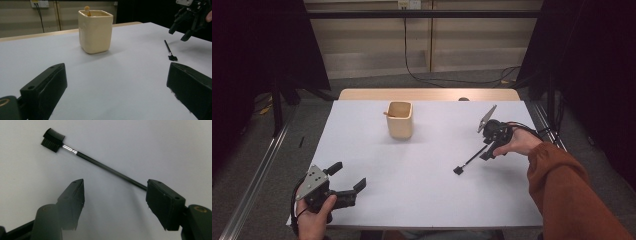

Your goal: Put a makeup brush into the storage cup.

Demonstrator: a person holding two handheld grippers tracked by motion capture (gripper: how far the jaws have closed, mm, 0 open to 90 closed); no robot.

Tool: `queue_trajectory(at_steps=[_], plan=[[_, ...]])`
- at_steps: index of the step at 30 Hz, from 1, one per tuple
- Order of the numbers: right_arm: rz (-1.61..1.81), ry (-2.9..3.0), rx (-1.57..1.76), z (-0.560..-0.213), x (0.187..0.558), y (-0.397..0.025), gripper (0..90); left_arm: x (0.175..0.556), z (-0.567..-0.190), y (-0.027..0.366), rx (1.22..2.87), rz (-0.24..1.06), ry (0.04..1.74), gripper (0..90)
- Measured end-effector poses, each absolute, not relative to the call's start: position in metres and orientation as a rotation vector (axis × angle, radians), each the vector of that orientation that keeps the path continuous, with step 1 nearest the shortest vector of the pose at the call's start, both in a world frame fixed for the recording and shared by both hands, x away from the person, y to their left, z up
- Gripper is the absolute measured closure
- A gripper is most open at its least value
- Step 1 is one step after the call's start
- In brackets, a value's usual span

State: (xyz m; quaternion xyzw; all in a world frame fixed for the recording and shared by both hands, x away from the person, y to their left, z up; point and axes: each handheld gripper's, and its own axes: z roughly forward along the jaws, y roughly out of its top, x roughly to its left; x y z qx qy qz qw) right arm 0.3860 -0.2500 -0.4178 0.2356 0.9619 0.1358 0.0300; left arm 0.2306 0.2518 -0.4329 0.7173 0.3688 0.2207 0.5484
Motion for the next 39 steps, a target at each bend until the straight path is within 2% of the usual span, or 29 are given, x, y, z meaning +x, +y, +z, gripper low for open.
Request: queue_trajectory(at_steps=[12,23,30,33,39], plan=[[0.334,2.986,0.669,-0.432,0.408,-0.247,35.0,0.231,-0.434,0.252,1.698,0.511,0.870,3.4],[0.279,3.026,0.583,-0.448,0.410,-0.237,35.0,0.231,-0.434,0.252,1.703,0.510,0.867,3.5],[0.223,3.041,0.565,-0.452,0.410,-0.239,38.9,0.231,-0.434,0.251,1.705,0.507,0.870,3.5],[0.233,3.069,0.564,-0.452,0.410,-0.240,45.8,0.231,-0.434,0.251,1.707,0.507,0.869,3.5],[0.228,3.081,0.564,-0.452,0.411,-0.240,48.9,0.231,-0.434,0.252,1.703,0.507,0.869,3.5]])
